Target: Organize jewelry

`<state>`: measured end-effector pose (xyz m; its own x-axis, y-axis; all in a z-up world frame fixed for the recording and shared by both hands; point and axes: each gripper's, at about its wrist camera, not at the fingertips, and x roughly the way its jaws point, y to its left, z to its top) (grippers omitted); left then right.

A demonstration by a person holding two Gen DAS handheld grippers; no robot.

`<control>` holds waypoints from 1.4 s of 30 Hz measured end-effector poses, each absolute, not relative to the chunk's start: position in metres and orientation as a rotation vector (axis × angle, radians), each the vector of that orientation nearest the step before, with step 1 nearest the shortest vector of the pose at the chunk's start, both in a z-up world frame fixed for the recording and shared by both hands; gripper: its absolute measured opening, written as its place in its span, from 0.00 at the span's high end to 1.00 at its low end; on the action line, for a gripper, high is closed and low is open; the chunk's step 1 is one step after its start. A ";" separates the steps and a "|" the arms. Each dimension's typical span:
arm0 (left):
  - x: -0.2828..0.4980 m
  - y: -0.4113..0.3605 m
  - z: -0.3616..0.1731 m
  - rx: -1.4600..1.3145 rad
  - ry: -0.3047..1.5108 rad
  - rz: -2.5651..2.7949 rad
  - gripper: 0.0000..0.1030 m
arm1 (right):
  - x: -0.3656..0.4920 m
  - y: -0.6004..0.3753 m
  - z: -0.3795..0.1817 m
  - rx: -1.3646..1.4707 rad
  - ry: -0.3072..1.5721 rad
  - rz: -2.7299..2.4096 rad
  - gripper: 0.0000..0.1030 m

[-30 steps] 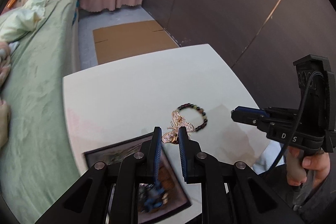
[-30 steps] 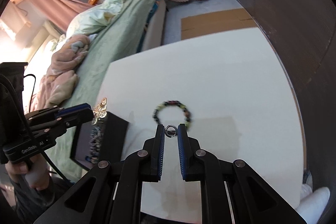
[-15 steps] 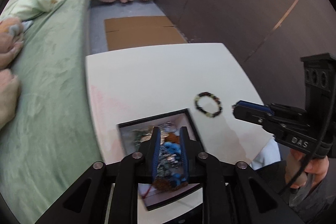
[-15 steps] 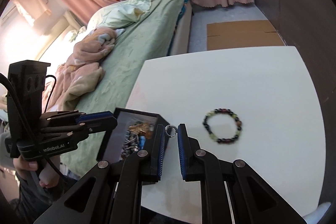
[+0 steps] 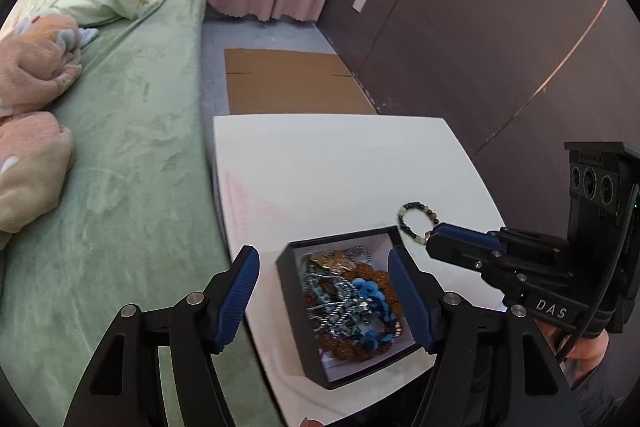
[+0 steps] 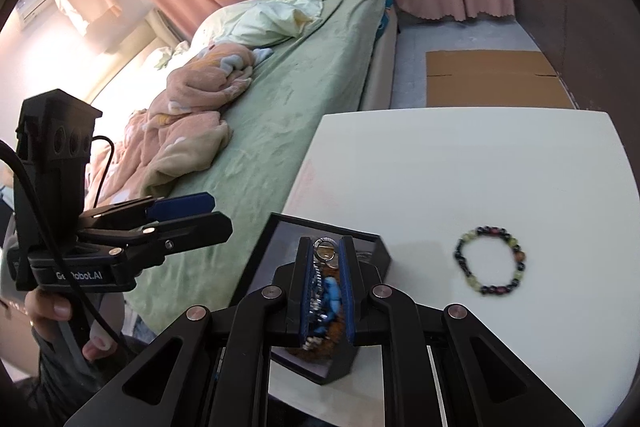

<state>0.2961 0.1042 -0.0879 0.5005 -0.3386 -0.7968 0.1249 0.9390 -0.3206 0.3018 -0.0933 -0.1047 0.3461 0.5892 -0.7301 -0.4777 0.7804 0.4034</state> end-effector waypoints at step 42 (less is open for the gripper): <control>0.327 0.038 -0.111 -0.218 1.039 -0.376 0.04 | 0.347 -0.193 -0.156 0.065 1.138 0.236 0.44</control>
<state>0.3270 0.0378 -0.1114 0.4515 -0.4028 -0.7962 0.1995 0.9153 -0.3499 0.3471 -0.1933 -0.1559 0.3974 0.2190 -0.8911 -0.1530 0.9733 0.1710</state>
